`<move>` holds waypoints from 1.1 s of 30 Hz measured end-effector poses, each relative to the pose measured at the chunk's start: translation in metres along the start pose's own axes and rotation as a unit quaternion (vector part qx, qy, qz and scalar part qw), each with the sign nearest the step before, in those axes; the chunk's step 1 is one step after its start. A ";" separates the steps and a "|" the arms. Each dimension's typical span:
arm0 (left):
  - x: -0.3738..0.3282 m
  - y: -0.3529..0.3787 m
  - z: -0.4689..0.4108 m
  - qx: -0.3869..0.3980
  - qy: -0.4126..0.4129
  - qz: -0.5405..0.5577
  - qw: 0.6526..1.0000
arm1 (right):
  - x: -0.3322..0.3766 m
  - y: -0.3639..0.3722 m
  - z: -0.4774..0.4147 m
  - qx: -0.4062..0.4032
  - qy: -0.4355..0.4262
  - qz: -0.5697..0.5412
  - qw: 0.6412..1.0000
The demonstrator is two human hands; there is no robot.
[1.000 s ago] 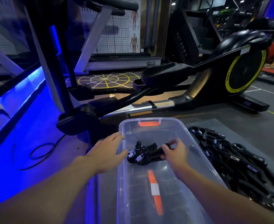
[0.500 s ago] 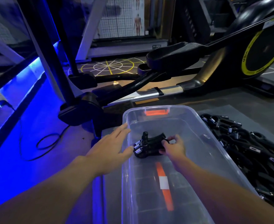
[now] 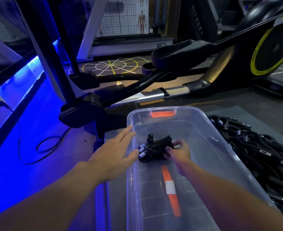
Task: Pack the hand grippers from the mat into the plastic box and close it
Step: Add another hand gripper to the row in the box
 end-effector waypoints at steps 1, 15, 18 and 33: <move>0.000 0.000 0.000 0.000 -0.001 0.002 1.000 | 0.000 0.000 -0.001 0.006 -0.005 0.004 1.000; -0.003 0.001 0.001 0.004 -0.005 0.004 1.000 | 0.013 0.004 -0.003 0.023 -0.101 0.101 0.989; -0.003 0.001 0.002 0.007 -0.003 0.003 1.000 | 0.013 0.005 -0.004 0.019 -0.126 0.134 0.983; 0.006 0.004 0.004 0.012 -0.008 0.005 1.000 | 0.024 0.005 0.008 0.052 -0.210 0.178 0.960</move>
Point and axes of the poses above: each hand's wrist, its own z-axis away from the middle knuckle, its own y-axis out of the palm, x = y × z, the point moved 10 cm from there along -z, towards the middle knuckle, and after that the axes turned 9 degrees about -x, right-handed, at the moved point
